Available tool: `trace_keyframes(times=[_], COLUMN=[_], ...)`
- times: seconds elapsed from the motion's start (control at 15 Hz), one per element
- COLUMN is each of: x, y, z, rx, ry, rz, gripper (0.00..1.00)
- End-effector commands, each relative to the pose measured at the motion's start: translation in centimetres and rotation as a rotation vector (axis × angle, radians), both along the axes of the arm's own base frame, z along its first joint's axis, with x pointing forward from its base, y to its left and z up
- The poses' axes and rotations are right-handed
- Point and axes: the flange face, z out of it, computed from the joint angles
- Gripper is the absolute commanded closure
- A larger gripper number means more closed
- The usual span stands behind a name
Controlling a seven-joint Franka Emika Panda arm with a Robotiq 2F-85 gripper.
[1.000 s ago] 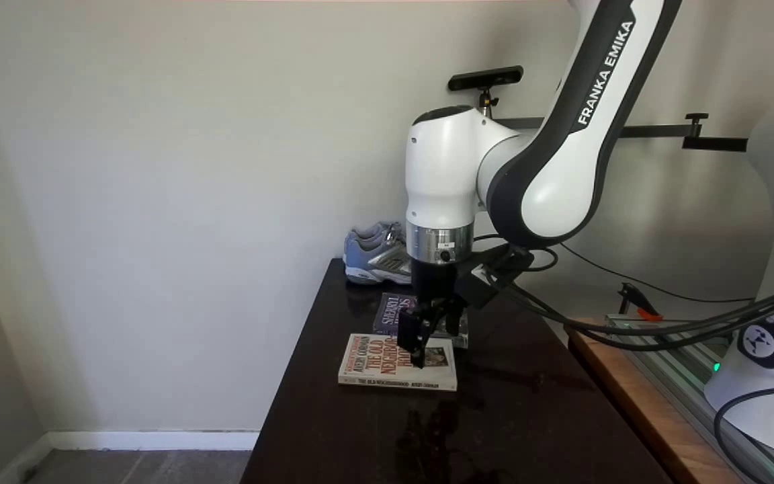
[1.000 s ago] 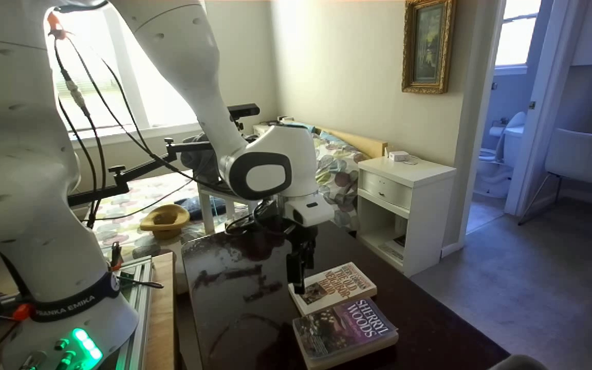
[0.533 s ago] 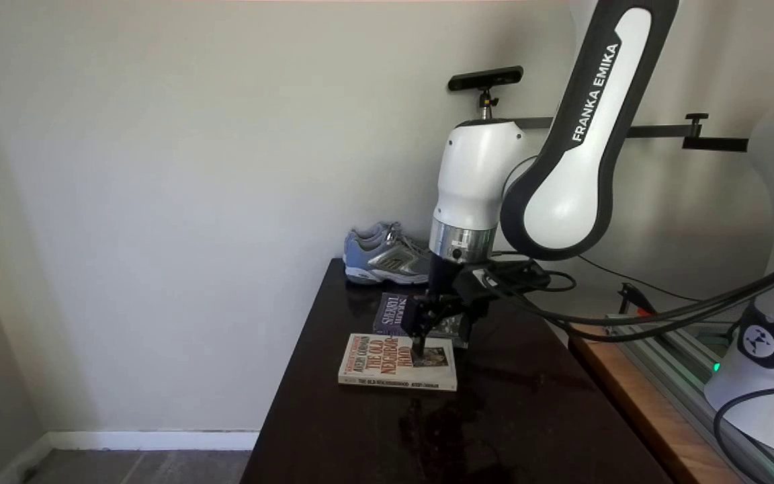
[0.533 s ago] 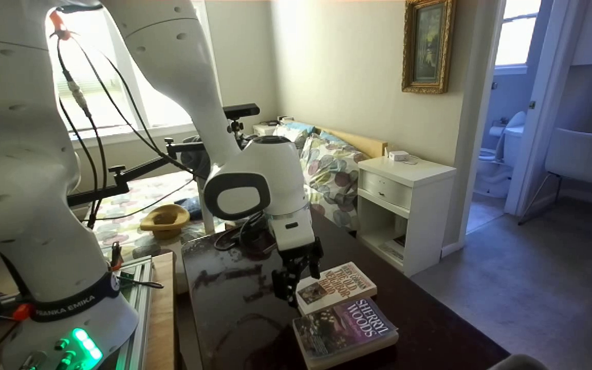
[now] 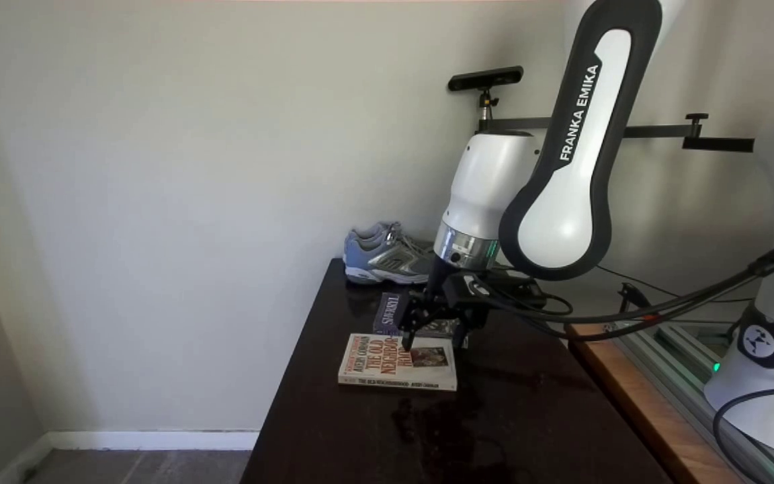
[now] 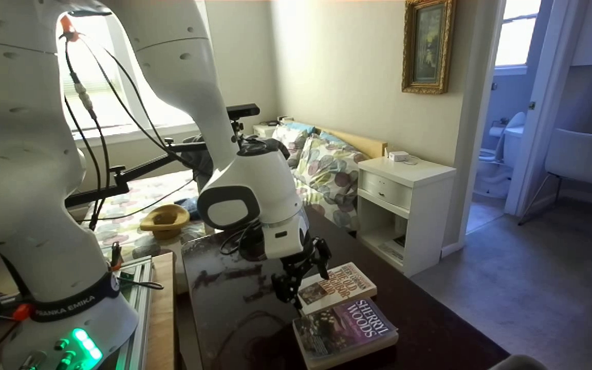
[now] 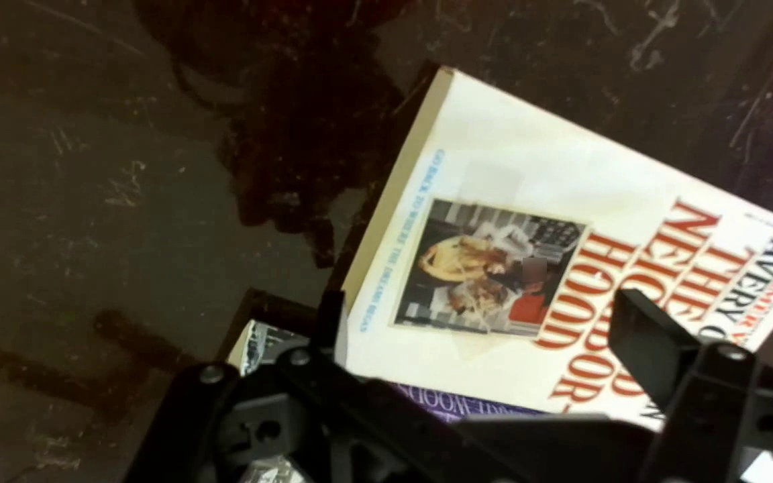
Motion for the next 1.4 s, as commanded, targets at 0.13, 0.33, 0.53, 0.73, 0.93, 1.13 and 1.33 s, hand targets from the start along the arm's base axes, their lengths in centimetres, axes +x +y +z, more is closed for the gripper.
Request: trace_keyframes(times=[0.13,0.33,0.53,0.73,0.93,1.13,1.33], x=[-0.4,-0.6,-0.5,-0.4,-0.3,-0.3,-0.3], y=[-0.1,-0.8,-1.2,-1.3,-1.4,-1.3,-1.2], z=[-2.0,-2.6,-2.8,-2.6,-2.3,-1.8,-1.2], rx=[0.030,0.019,0.007,-0.004,-0.012,-0.021,-0.024], ry=[-0.003,-0.006,-0.025,-0.042,-0.059,-0.075,-0.099], rz=[-0.073,-0.086,-0.088,-0.088,-0.087,-0.093,-0.090], gripper=[0.00,0.00,0.25,0.42,0.61,0.81,1.00])
